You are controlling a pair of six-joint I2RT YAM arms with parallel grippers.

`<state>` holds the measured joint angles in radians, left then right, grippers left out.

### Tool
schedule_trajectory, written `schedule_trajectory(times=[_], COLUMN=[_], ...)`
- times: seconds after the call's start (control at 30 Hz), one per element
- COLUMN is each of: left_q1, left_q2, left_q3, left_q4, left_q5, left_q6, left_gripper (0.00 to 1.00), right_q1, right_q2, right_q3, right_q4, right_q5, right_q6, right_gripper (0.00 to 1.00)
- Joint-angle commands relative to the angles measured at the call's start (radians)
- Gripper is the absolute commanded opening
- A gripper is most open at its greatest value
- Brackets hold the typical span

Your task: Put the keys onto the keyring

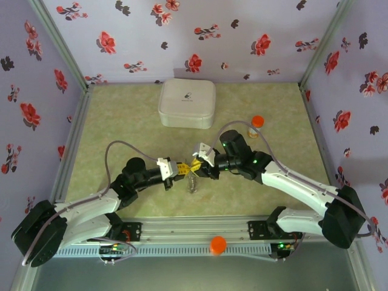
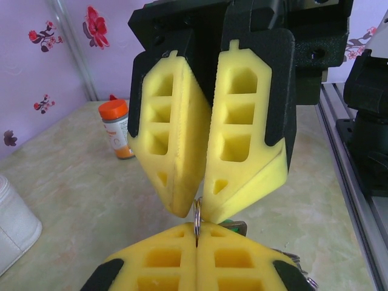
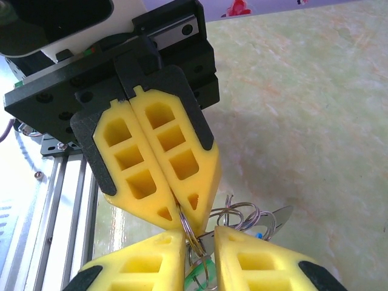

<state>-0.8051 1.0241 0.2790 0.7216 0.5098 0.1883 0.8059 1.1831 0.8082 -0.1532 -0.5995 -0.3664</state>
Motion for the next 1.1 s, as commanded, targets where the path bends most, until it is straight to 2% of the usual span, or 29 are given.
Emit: schedule_trajectory(times=[0.0,0.13,0.17,0.3,0.47,0.63,0.77,0.9,1.03,1.07], left_q1=[0.003,0.003,0.003,0.003,0.003,0.003,0.003,0.003,0.003,0.003], left_q2=[-0.012,-0.013,-0.015,-0.044,-0.091,-0.119,-0.118,-0.109,-0.112,-0.117], left_q3=[0.0,0.001,0.0,-0.001,0.014,0.07,0.097,0.118,0.124,0.122], left_q4=[0.057,0.056,0.056,0.014,-0.17,-0.297,-0.353,-0.384,-0.386,-0.38], left_q5=[0.026,0.024,0.021,0.003,-0.004,-0.004,0.002,0.016,0.02,0.022], left_q6=[-0.012,-0.014,-0.016,-0.012,0.032,0.067,0.088,0.104,0.111,0.11], left_gripper=[0.0,0.0,0.06,0.16,0.18,0.18,0.17,0.09,0.0,0.0], right_q1=[0.008,0.008,0.009,0.035,0.07,0.116,0.137,0.158,0.144,0.129], right_q2=[0.025,0.036,0.036,0.037,0.048,0.093,0.11,0.118,0.095,0.077], right_q3=[0.004,0.016,0.022,0.074,0.137,0.229,0.262,0.285,0.274,0.254], right_q4=[-0.002,-0.007,-0.015,-0.116,-0.218,-0.35,-0.385,-0.404,-0.384,-0.359], right_q5=[-0.01,-0.011,-0.004,0.056,0.127,0.201,0.225,0.244,0.173,0.145], right_q6=[-0.02,-0.027,-0.034,-0.101,-0.164,-0.239,-0.262,-0.278,-0.236,-0.216], right_gripper=[0.17,0.04,0.0,0.0,0.0,0.0,0.0,0.0,0.01,0.08])
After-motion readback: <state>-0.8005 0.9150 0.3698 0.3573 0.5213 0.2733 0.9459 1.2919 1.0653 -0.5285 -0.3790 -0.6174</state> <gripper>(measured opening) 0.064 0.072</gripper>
